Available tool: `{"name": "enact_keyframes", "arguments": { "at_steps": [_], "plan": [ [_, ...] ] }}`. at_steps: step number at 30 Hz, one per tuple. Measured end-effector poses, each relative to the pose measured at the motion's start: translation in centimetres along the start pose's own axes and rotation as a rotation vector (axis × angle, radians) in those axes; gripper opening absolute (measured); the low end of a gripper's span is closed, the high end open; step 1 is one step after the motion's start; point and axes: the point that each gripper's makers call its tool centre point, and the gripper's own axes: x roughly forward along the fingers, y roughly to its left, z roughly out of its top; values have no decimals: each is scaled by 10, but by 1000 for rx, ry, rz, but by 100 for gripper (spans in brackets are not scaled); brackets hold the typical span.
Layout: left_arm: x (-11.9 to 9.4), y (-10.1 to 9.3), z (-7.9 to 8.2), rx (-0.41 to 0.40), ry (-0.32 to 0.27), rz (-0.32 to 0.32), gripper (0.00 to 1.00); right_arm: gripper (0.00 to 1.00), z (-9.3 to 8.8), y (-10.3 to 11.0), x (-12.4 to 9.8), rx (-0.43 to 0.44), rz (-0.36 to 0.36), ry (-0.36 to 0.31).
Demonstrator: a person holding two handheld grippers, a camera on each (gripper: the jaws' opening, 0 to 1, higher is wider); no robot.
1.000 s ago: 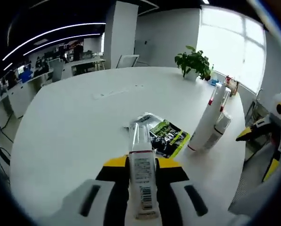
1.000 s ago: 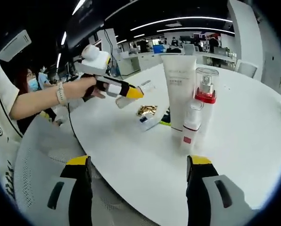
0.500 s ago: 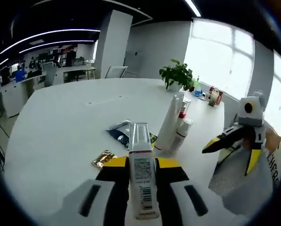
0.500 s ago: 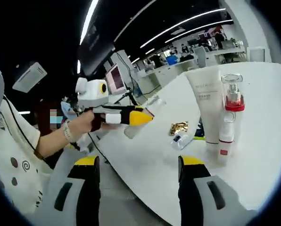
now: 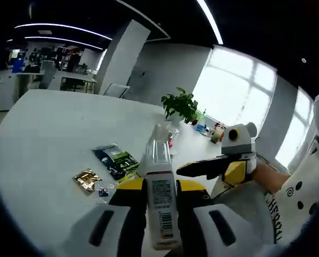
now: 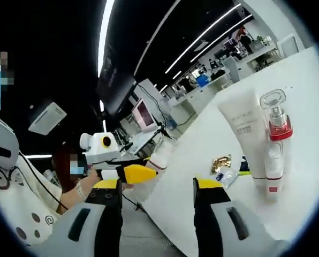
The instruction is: Arrange the skincare products in the storage area until every visible bottle or jar stands upright without overlapping.
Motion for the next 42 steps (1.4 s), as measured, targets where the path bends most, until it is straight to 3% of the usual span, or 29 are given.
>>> {"name": "enact_keyframes", "arguments": {
  "at_steps": [2, 6, 9, 13, 18, 23, 29, 33, 38, 42],
  "plan": [
    [-3, -9, 5, -40, -35, -46, 15, 51, 9, 11, 1, 25, 66, -44],
    [-10, -18, 15, -134, -93, -130, 15, 46, 16, 11, 0, 38, 75, -71],
    [-11, -27, 16, -183, -104, -179, 15, 46, 24, 17, 0, 61, 109, -105],
    [-9, -38, 15, -179, -100, -222, 15, 47, 31, 26, 0, 78, 153, -128],
    [-7, -56, 15, -264, -96, -341, 15, 43, 38, 40, -1, 91, 213, -151],
    [-1, -67, 8, -284, -59, -397, 15, 39, 34, 44, -2, 63, 224, -116],
    [0, -80, 6, -296, -49, -436, 15, 29, 38, 47, -11, 97, 268, -134],
    [0, -83, 6, -292, -36, -449, 15, 31, 40, 40, -14, 95, 246, -141],
    [2, -93, 4, -303, -15, -495, 15, 30, 40, 50, -15, 117, 299, -139],
    [7, -94, 3, -307, -10, -496, 15, 24, 37, 54, -13, 108, 315, -119]
  ]
}}
